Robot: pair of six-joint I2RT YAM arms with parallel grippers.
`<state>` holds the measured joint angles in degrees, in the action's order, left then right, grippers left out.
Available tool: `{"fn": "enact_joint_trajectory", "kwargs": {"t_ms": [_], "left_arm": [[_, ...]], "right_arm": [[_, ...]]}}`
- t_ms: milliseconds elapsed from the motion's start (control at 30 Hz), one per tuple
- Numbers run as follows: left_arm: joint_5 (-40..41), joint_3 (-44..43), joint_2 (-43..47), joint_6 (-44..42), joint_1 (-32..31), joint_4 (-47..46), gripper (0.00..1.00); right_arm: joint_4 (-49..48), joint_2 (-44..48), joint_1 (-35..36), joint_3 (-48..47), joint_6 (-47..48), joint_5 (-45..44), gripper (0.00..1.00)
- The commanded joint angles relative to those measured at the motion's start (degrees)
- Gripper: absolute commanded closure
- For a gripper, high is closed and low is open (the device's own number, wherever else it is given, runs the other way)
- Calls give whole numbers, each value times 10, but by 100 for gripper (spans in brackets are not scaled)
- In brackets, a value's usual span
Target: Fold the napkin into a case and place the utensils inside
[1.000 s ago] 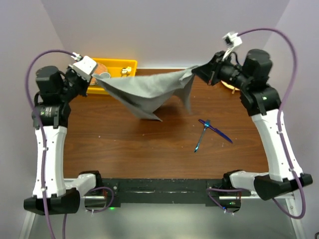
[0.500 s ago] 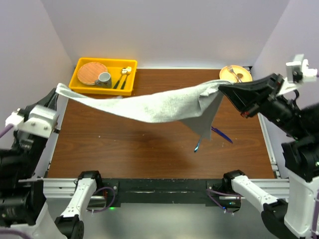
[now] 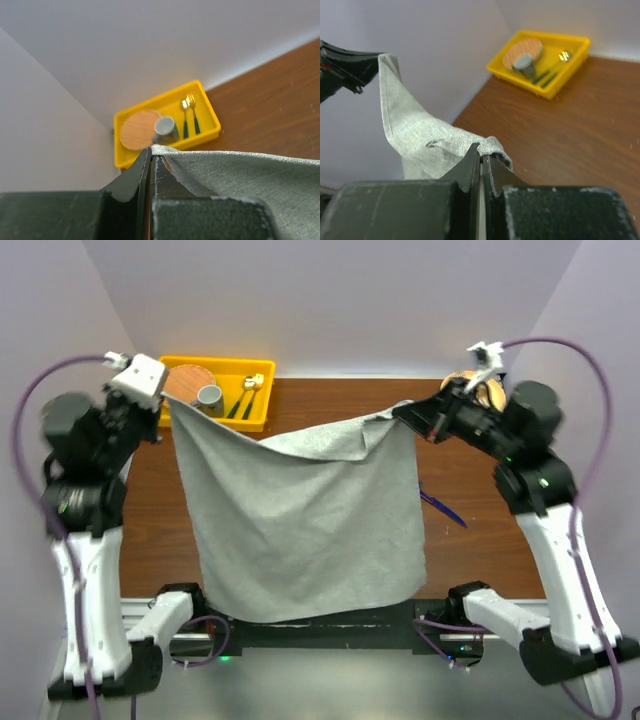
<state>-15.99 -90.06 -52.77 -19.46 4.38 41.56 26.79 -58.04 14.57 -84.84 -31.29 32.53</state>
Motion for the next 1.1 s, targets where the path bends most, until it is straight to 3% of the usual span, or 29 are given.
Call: {"fn": "enact_joint_trajectory", "kwargs": {"t_ms": [0, 33, 67, 100, 133, 200, 267, 333, 467, 567, 800, 967, 1067], "left_arm": [[31, 82, -119, 11, 2, -67, 100], [38, 97, -143, 7, 2, -87, 100], [45, 99, -172, 0, 3, -83, 85], [69, 92, -229, -1, 2, -80, 72], [82, 82, -253, -1, 4, -58, 62], [83, 67, -285, 0, 9, -53, 41], [72, 73, -277, -4, 11, -41, 26], [57, 105, -258, -10, 10, -42, 23], [-4, 163, -218, -52, 10, 4, 23], [-32, 230, -200, -82, 10, 36, 26], [-77, 373, -195, -118, -1, 47, 35], [-50, 399, -232, -116, -13, 7, 40], [-29, 394, -271, -111, -14, -9, 43]], "right_arm": [[-43, -69, -3, 82, -9, -101, 98], [-39, -89, -3, 107, -5, -119, 86], [-36, -130, -6, 114, -3, -128, 69], [-27, -156, -7, 115, 22, -125, 42], [-15, -174, -7, 107, 35, -125, 34], [8, -205, -10, 102, 76, -120, 25], [36, -213, -12, 99, 145, -118, 25], [62, -219, -11, 100, 192, -103, 24], [146, -219, -11, 116, 324, -49, 25], [169, -216, -10, 143, 366, -34, 26], [151, -254, -6, 204, 368, -27, 40], [72, -288, 24, 228, 335, -59, 54], [36, -318, 42, 232, 320, -81, 57]]}}
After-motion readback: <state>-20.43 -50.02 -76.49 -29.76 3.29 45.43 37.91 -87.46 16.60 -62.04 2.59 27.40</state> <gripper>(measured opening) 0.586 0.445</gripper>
